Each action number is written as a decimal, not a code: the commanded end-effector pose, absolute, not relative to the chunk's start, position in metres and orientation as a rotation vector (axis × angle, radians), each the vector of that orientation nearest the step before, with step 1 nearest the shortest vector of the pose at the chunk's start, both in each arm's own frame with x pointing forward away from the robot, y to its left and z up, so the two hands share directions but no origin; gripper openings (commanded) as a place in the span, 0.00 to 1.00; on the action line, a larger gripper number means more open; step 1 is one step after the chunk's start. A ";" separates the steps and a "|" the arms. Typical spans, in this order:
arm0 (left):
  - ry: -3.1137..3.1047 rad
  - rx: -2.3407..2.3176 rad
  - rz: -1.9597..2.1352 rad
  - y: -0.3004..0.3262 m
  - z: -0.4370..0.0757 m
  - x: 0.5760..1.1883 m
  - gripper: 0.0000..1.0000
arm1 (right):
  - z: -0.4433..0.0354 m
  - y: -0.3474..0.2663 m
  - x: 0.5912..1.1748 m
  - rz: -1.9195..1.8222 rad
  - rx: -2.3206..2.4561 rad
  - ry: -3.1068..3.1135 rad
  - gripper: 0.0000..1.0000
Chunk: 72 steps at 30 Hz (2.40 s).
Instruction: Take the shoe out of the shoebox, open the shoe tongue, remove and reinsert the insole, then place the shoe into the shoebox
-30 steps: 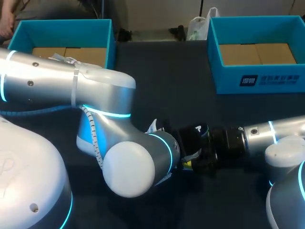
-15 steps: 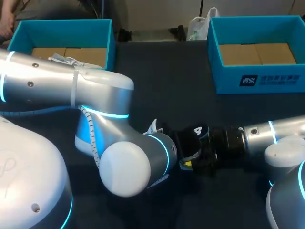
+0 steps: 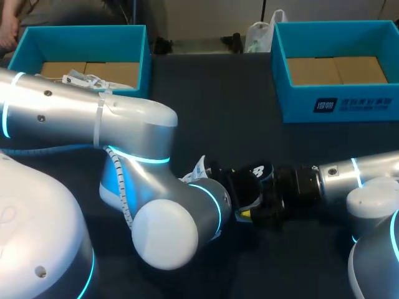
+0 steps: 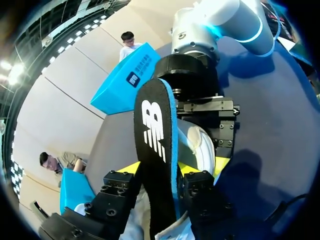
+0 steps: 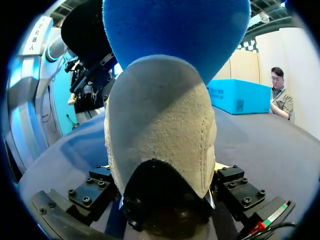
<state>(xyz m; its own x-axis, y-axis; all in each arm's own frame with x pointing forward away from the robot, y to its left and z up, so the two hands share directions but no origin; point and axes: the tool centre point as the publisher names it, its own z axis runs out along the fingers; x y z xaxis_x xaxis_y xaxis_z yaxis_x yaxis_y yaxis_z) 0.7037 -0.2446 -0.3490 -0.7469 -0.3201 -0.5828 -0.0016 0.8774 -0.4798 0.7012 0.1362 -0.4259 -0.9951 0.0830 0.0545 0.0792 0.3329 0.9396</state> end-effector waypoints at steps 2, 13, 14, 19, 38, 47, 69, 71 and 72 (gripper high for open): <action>2.326 -0.248 -0.606 -0.246 -0.351 0.704 0.40 | -0.428 0.139 0.700 1.800 0.158 2.565 0.00; 2.309 -0.258 -0.628 -0.242 -0.350 0.703 0.00 | -0.428 0.139 0.700 1.800 0.158 2.565 0.00; 2.315 -0.260 -0.633 -0.242 -0.349 0.704 0.00 | -0.428 0.139 0.700 1.800 0.158 2.565 0.00; 2.375 -0.295 -0.653 -0.245 -0.338 0.707 0.00 | -0.428 0.139 0.700 1.800 0.158 2.565 0.00; 2.728 -0.407 -0.830 -0.279 -0.264 0.696 0.00 | -0.428 0.139 0.700 1.800 0.158 2.565 0.00; 2.921 -0.421 -0.992 -0.285 -0.218 0.690 0.00 | -0.428 0.139 0.700 1.800 0.158 2.565 0.00; 3.013 -0.262 -1.489 -0.247 -0.104 0.658 0.00 | -0.428 0.139 0.700 1.800 0.158 2.565 0.00; 3.014 -0.259 -1.502 -0.244 -0.100 0.659 0.00 | -0.428 0.139 0.700 1.800 0.158 2.565 0.00; 3.014 -0.259 -1.502 -0.244 -0.100 0.659 0.00 | -0.428 0.139 0.700 1.800 0.158 2.565 0.00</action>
